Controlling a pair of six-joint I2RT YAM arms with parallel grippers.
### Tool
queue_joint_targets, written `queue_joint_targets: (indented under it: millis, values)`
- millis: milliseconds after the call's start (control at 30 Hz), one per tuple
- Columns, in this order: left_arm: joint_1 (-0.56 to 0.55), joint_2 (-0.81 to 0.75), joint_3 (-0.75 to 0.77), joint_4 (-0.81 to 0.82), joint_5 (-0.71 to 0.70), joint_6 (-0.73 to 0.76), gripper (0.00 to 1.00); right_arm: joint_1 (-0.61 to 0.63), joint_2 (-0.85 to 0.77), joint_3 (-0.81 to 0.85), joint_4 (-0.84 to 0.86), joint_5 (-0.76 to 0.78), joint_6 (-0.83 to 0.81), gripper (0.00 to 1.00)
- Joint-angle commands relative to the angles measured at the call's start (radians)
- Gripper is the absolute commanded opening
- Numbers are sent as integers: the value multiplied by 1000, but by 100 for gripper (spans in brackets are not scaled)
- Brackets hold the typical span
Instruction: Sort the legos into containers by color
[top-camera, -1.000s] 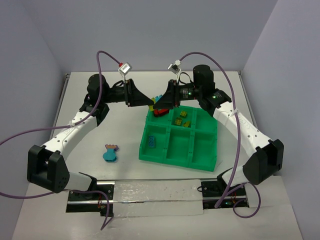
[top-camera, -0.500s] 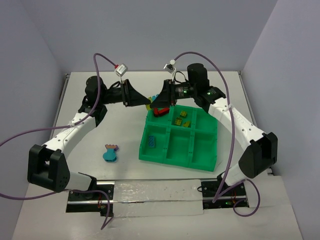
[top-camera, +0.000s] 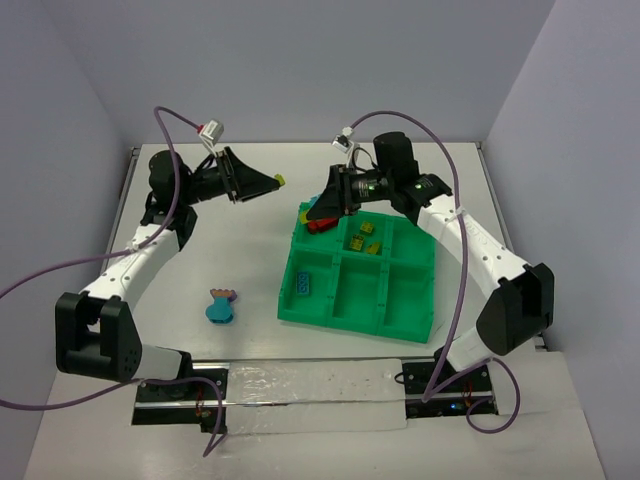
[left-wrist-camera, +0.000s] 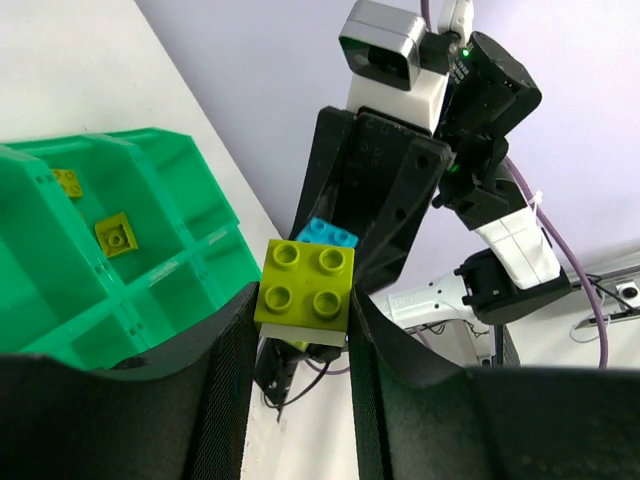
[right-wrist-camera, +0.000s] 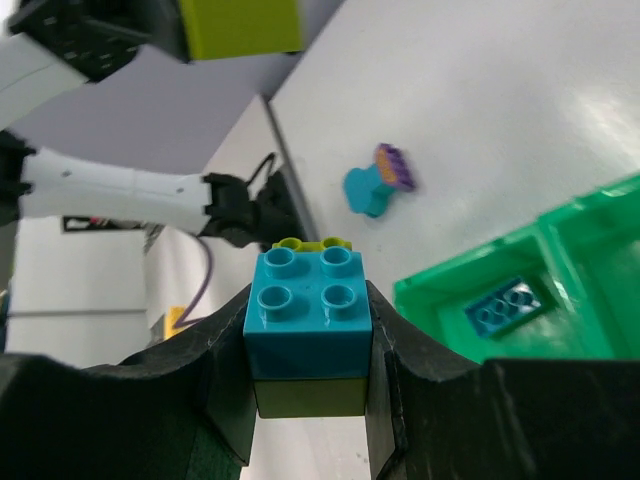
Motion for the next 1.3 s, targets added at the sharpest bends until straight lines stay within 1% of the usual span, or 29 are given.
queue_joint_targets:
  millis: [0,33,67,100,133,167,233,267,300,333,400,467,533,567,667,767,900,967,1000,1033,1067,1100,1200,1267]
  values:
    - [-32,1,114,-318,-136,251,0,-137,-111,-71,-27,130,-5,0]
    - [-49,14,168,-485,-203,382,0,-198,-144,-112,-17,145,7,0]
    - [-69,43,204,-600,-279,434,0,-243,-211,-143,-6,156,16,0]
    - [-90,44,218,-649,-327,455,0,-288,-247,-170,-5,187,22,0]
    - [-134,73,222,-640,-377,455,0,-348,-298,-203,-27,252,18,0]
    - [-144,96,224,-639,-388,451,0,-378,-330,-219,-32,313,15,0]
    - [-230,174,306,-679,-461,469,0,-399,-384,-247,-99,606,44,0]
    - [-272,228,360,-715,-500,485,0,-406,-418,-271,-115,704,72,0]
    - [-308,282,415,-747,-527,489,0,-412,-457,-293,-119,767,91,0]
    - [-341,343,466,-758,-550,487,0,-417,-480,-307,-120,805,103,0]
    - [-368,426,516,-756,-564,464,0,-420,-519,-329,-121,866,116,0]
    - [-410,506,609,-756,-588,451,0,-421,-557,-342,-128,915,121,0]
    - [-439,578,677,-802,-643,468,0,-421,-579,-343,-133,940,116,0]
    - [-449,589,705,-821,-663,470,0,-422,-584,-343,-137,946,116,0]
    - [-484,671,778,-848,-688,469,1,-422,-596,-343,-141,949,111,0]
    - [-508,728,836,-878,-719,469,12,-422,-600,-343,-140,941,107,0]
    - [-528,754,861,-910,-725,478,39,-422,-600,-340,-139,929,105,0]
    - [-532,755,865,-919,-730,485,58,-422,-600,-340,-138,923,105,0]
    - [-535,754,866,-920,-727,486,62,-421,-601,-339,-137,920,105,0]
    - [-538,752,868,-922,-722,489,69,-421,-600,-338,-136,915,106,0]
    - [-538,751,871,-931,-720,491,70,-421,-599,-337,-136,907,107,0]
    - [-538,748,881,-950,-711,496,74,-421,-597,-334,-134,885,108,0]
    - [-538,697,873,-966,-717,507,76,-421,-591,-328,-126,841,110,0]
    - [-538,641,869,-993,-743,525,76,-420,-578,-314,-122,804,103,0]
